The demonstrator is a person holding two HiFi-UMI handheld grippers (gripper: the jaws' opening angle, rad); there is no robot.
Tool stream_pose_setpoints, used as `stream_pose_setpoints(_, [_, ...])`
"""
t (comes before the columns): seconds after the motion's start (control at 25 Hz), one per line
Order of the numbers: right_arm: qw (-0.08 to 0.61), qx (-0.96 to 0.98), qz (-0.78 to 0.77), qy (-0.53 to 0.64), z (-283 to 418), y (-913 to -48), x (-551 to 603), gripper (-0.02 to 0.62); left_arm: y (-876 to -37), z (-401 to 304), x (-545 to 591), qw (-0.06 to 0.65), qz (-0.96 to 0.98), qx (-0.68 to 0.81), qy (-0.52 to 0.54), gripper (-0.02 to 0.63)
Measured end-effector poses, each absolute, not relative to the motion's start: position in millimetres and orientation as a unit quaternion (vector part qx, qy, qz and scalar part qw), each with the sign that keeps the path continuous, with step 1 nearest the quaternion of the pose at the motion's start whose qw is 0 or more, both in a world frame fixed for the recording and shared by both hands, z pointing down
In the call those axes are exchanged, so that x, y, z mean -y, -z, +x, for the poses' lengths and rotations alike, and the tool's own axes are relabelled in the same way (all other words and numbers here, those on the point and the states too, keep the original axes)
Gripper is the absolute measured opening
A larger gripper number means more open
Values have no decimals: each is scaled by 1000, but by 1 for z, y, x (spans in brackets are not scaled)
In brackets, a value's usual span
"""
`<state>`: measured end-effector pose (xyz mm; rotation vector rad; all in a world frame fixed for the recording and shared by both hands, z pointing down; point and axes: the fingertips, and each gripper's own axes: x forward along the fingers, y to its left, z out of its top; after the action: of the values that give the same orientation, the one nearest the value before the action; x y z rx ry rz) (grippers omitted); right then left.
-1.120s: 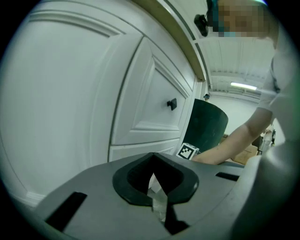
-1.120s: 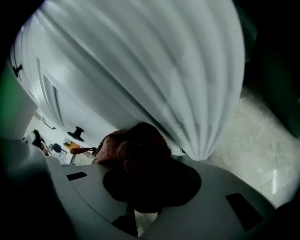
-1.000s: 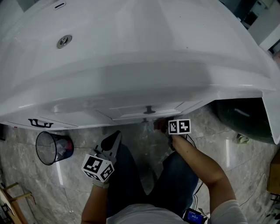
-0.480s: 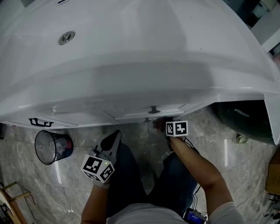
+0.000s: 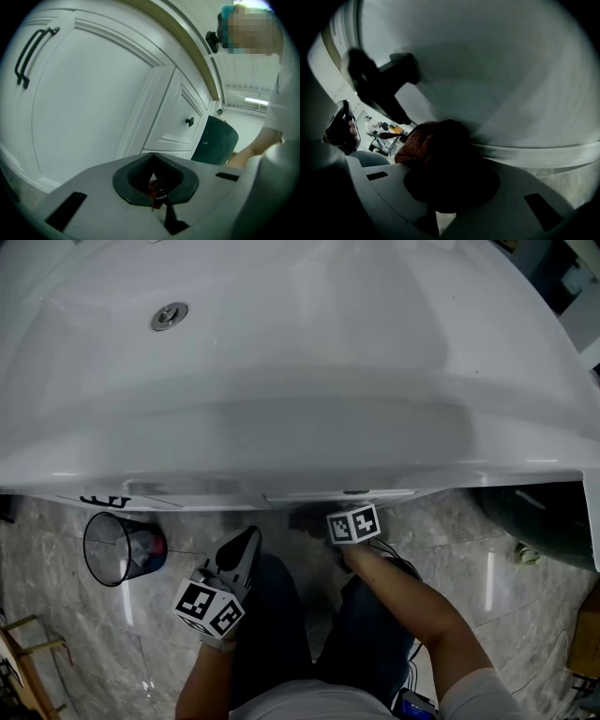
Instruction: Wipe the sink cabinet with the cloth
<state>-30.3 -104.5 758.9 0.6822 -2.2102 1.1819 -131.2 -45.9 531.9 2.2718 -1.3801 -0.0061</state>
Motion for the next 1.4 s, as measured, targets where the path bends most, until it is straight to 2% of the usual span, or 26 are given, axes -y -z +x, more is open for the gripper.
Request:
stream_pose_setpoints(0.52, [170,809,232,-513,-80,-754,99,77,-526,-129,37,221,833,506,-26,11])
stream_pose_setpoints(0.76, [160,830,212,-491,-93,-745,96,77,-526,-126,35,218,833,508,-25,9])
stream_pose_setpoints(1.0, [74,852,166,-491,-114,-707,90,77,-529,-124,35,213,833,509,-40,9])
stream_pose_setpoints(1.2, [16,894,131,-427,-115,-655,88,77,-531,-124,38,217,833,508,-35,9])
stream_pose_setpoints(1.4, [1,901,140,-410,-100,-635,91,77,-533,-115,41,215,836,503,-45,9])
